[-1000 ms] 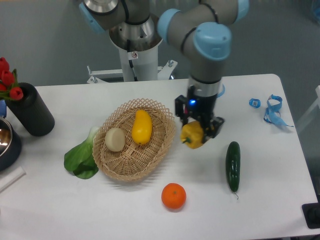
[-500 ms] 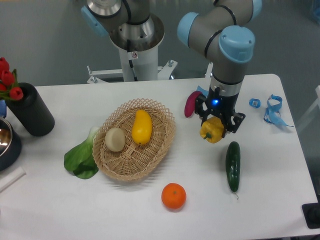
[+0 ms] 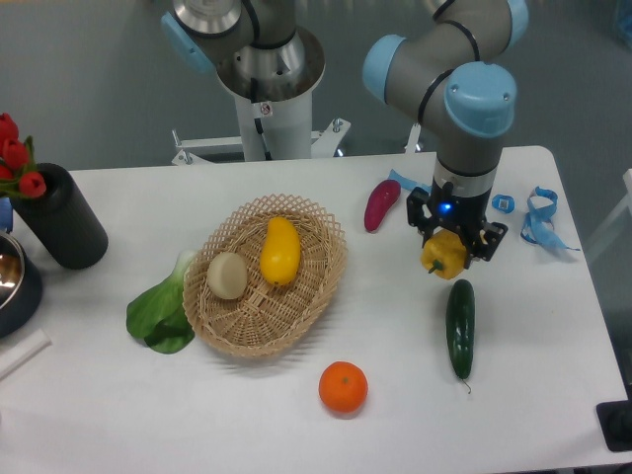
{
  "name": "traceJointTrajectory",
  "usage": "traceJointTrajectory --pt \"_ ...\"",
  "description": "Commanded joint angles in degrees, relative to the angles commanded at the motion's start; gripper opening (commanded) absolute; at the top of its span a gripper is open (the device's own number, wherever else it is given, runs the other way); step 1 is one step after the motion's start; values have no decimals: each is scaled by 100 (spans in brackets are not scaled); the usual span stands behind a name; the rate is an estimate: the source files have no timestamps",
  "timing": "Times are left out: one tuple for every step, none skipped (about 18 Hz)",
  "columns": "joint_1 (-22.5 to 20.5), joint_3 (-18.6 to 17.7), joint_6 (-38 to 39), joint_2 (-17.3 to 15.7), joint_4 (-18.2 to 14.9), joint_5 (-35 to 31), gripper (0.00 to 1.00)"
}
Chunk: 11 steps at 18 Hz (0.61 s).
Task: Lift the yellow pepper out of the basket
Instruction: 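Lift the held pepper out of the basket and carry it beside the cucumber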
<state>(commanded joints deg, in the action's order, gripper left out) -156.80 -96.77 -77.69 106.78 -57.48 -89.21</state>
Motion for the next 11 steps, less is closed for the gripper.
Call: traceJointTrajectory --pt "0 0 0 0 0 -17 28" --pt "9 -9 9 0 0 -9 28" --pt "9 -35 0 0 17 -17 28" --pt "9 -44 9 9 26 -18 28" --pt "9 -44 9 9 26 -18 28" --pt "9 -44 0 9 18 -18 28" --pt "9 -44 0 0 26 -18 28" --pt "9 -44 0 9 18 -18 28" --pt "9 -53 0 9 18 -18 28" --pt "9 -53 0 9 26 -18 28" --pt "9 -53 0 0 26 -18 28"
